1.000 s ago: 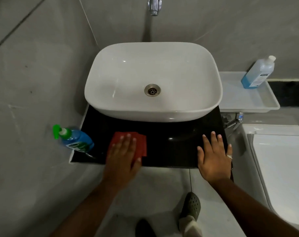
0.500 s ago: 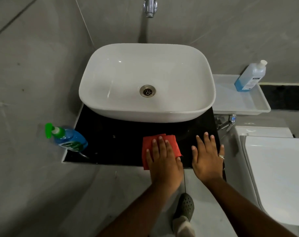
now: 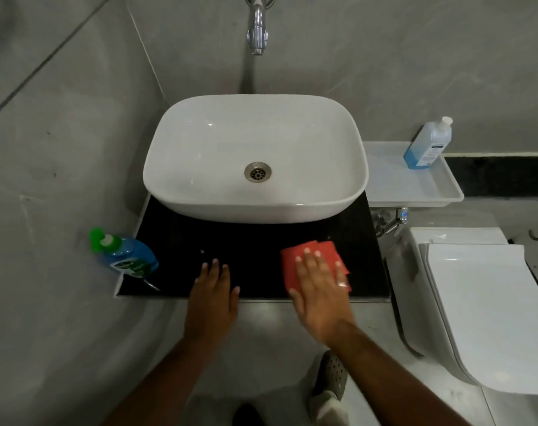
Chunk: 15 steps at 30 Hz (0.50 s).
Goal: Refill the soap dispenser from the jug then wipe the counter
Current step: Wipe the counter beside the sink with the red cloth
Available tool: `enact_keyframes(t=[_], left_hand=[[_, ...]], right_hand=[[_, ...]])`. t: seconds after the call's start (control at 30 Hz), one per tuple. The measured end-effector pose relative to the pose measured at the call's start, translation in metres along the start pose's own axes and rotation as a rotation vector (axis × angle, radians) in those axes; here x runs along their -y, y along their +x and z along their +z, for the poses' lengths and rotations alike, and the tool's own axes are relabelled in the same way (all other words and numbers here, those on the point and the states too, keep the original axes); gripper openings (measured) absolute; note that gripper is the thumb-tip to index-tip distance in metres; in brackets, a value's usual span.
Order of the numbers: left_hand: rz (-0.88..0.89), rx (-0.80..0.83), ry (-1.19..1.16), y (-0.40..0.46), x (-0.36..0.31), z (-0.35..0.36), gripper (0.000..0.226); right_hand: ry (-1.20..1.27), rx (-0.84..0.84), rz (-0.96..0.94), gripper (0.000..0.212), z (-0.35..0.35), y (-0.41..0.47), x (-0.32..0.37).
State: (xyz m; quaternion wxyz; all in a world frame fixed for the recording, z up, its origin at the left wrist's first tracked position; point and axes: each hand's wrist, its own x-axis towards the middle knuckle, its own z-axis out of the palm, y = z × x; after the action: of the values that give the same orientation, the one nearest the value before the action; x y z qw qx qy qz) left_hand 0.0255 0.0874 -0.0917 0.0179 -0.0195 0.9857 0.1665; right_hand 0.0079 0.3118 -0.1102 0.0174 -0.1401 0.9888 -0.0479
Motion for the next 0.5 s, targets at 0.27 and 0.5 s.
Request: enact_keyframes(t=[0.27, 0.5], left_hand=[[0.313, 0.068, 0.102, 0.027, -0.081, 0.025, 0.058], [0.523, 0.12, 0.142, 0.066, -0.151, 0.044, 0.058]], right_hand=[[0.119, -0.018, 0.164, 0.068, -0.022, -0.016, -0.061], [0.828, -0.311, 0.425, 0.035, -0.057, -0.009, -0.115]])
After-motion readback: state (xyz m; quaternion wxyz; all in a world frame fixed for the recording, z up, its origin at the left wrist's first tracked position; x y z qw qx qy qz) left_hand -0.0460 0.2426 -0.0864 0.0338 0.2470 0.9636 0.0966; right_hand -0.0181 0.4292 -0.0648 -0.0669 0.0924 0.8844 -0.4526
